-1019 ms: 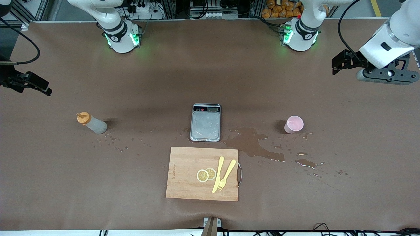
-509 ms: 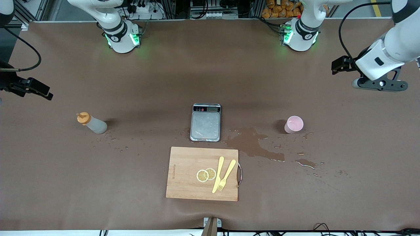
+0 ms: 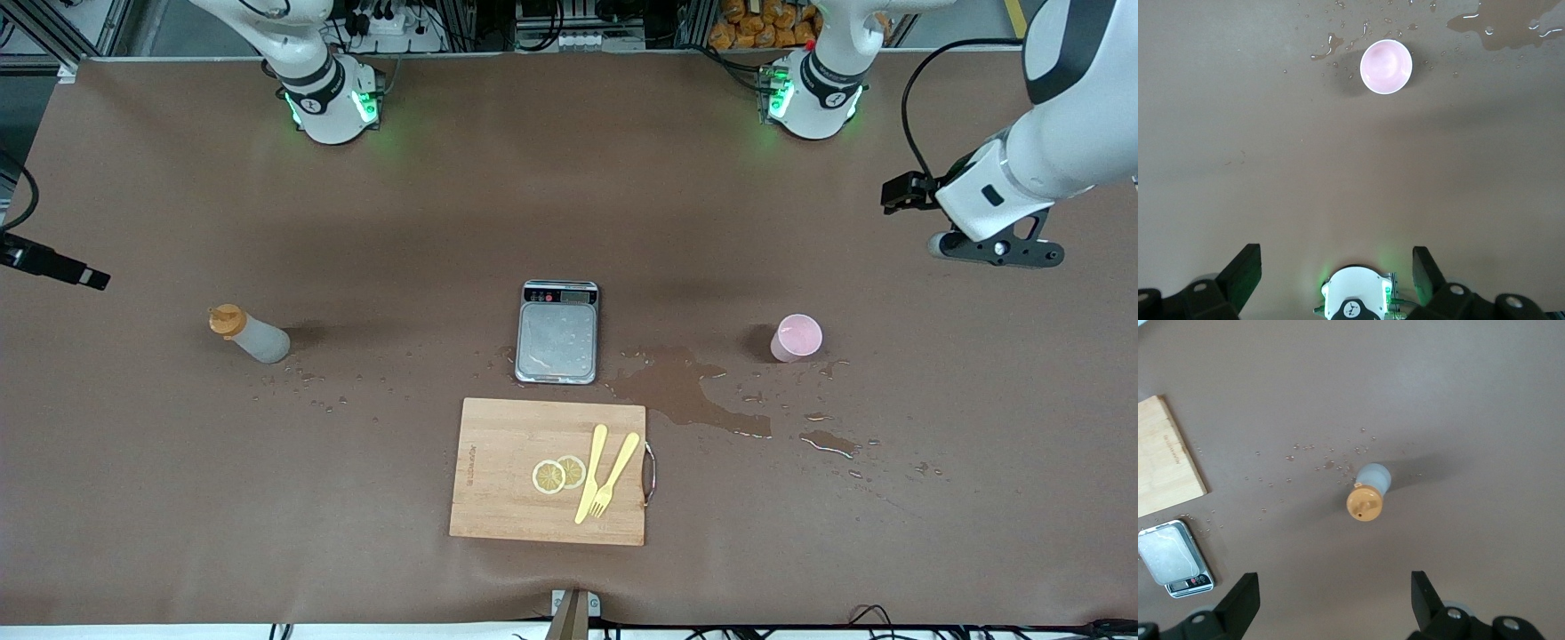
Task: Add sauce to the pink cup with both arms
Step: 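Reach the pink cup with the left gripper while the right gripper reaches the bottle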
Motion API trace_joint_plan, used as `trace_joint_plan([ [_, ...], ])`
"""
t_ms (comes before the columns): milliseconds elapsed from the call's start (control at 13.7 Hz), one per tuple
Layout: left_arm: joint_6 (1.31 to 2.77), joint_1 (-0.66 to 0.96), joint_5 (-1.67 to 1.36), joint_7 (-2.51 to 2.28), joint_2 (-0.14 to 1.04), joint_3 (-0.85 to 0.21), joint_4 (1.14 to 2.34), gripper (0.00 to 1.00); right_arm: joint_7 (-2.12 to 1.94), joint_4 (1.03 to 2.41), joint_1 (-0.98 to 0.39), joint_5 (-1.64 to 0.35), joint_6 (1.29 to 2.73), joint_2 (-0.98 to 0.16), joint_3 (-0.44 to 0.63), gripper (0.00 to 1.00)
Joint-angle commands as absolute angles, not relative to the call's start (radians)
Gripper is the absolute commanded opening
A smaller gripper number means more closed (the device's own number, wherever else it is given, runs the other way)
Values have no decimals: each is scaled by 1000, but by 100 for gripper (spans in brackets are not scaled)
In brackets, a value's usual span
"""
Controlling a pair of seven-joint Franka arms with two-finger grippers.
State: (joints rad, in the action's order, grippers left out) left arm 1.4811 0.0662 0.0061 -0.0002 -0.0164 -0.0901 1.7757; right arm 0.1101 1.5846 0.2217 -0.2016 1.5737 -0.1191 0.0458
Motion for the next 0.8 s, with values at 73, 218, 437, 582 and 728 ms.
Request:
trace_joint_plan([
  [73,1592,55,6,20,-31,-103,1873,100,182,1577,329,-314,1516,-178,32,100],
  [218,1690,57,6,18,-29,-103,1928,100,277,1577,350,-322,1508,-215,34,100],
  [437,1825,55,0,6,-14,-103,1977,100,458,1563,388,-337,1523,-273,32,100],
  [582,1876,55,-5,0,20,-103,1977,100,489,1569,443,-414,1511,-304,32,100],
  [728,1922,55,-5,-2,66,-103,1979,100,563,1572,498,-513,1468,-354,32,100],
])
